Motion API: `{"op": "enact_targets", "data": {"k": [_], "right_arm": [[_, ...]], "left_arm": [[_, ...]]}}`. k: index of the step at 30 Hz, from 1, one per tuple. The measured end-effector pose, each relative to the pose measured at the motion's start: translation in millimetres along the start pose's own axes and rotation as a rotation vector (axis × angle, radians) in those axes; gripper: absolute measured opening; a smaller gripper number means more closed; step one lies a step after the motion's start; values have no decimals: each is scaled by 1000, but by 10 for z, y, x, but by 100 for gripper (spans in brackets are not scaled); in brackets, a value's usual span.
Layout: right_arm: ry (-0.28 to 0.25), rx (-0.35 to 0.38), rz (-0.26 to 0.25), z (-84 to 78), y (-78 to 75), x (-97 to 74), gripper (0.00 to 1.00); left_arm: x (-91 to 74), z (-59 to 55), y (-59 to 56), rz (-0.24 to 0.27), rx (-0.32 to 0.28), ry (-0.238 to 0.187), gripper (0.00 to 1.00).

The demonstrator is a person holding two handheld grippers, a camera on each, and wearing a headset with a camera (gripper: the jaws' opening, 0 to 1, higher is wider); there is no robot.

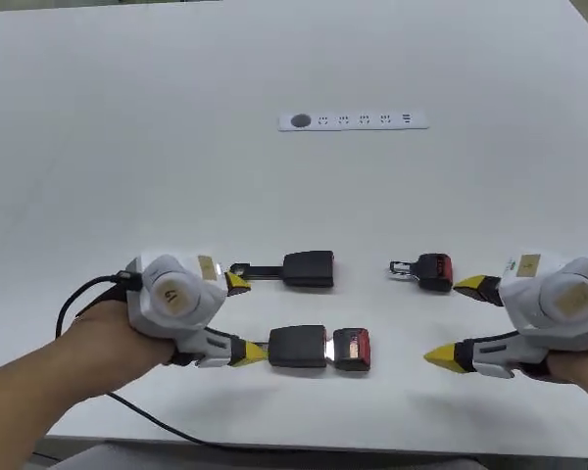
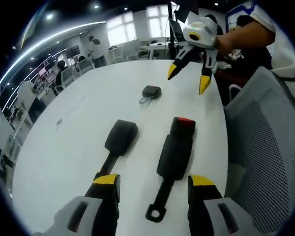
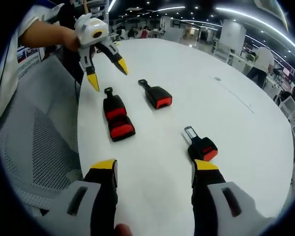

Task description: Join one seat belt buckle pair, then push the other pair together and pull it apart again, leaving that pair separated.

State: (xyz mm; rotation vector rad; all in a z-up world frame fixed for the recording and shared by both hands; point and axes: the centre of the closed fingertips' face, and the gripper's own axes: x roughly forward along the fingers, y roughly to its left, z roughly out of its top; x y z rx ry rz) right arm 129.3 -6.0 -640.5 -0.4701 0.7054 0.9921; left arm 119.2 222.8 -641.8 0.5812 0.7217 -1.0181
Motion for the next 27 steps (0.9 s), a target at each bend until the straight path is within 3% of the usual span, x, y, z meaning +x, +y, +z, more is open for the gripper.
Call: {"op": "enact_targets", "data": {"k": [5, 10, 12, 18, 22, 27], "right_arm": [[-6, 30, -28, -45, 34, -105, 67], [-11, 53, -32, -66, 85, -179, 73], [-25, 64, -40, -37, 88, -221, 75], [-54, 108, -57, 42, 107, -315, 85], [-74, 125, -65, 68, 121, -306, 96], [-77, 136, -67, 95, 158, -294, 100]], "left_arm": [[-202, -185, 3, 44, -73, -2, 60], [-379, -363, 84, 89, -136, -12, 61], [-432, -358, 66, 99, -152, -16, 63], [-548, -499, 66, 113, -222, -43, 73], [-595, -544, 50, 118, -241, -57, 79], [-633, -575, 56, 122, -294, -76, 86]]}}
